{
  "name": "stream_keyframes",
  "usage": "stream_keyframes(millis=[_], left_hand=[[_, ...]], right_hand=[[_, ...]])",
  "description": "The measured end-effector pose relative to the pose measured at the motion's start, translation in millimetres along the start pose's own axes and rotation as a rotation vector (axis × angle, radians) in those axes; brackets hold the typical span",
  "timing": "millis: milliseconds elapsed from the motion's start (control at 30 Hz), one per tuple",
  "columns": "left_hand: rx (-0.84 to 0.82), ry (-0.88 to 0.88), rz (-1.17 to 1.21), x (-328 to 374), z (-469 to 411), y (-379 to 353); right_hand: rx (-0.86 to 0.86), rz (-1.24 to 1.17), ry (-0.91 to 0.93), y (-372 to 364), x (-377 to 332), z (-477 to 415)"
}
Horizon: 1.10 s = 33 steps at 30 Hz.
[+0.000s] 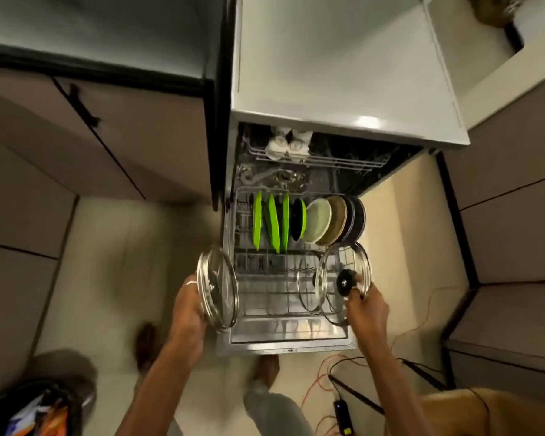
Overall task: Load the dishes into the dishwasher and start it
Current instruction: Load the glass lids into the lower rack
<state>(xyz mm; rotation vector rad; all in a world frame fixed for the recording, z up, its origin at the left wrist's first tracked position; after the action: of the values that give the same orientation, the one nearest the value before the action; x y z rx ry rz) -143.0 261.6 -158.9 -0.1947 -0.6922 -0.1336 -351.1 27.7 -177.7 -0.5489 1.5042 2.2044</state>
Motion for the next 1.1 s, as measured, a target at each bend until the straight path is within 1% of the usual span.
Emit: stream_keyframes(millis=[67,167,333,400,500,700,833,967,1100], left_hand=[[0.056,0.061,0.027,-39.7,-19.0,-21.0],[0.114,0.066,0.008,-88.2,-48.3,-44.3],[0.130,0.077,0.002,-139.8,-82.1,-58.7],[0.123,0.073,-0.005,-155.8,-94.3,-58.1],[0.086,0.075,-0.036,-172.3,-107.7,-56.5],[0.093,0.093,-0.072,-197.1,-135.5,-44.5],[0.089,0.094,-0.088,-205.9,-144.7,-39.6],[0.120,0.102,-0.077,-208.1,-151.0,-40.2],[0.104,0.092,-0.080,-205.6,-153.1,-42.4]], right_hand=[[-0.043,0.088,0.026,-27.1,29.3,-34.3],[-0.072,0.145,0.093,-62.5,47.5,-61.3],[-0.087,0.209,0.172,-123.7,68.9,-99.0],[-0.104,0.241,0.161,-146.6,78.9,-109.1],[-0.130,0.259,0.131,-175.9,89.8,-122.4],[-0.135,0.288,0.148,-223.4,107.7,-138.3],[-0.089,0.270,0.179,-233.3,119.8,-140.9],[-0.068,0.254,0.192,-234.1,127.2,-143.1],[-0.061,0.218,0.205,-236.3,128.2,-141.3]])
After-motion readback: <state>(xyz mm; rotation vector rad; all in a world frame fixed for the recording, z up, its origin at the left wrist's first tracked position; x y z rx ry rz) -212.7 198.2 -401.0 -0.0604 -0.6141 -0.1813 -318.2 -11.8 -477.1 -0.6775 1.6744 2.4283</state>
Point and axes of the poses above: each hand's wrist, its own z-axis away from the middle knuckle, its own y-axis out of the back of the hand, x = y × z, the point moved 3 cm from there along -z, towards the middle knuckle, and after that the axes turned 4 degrees about x, right-handed, at the moved point
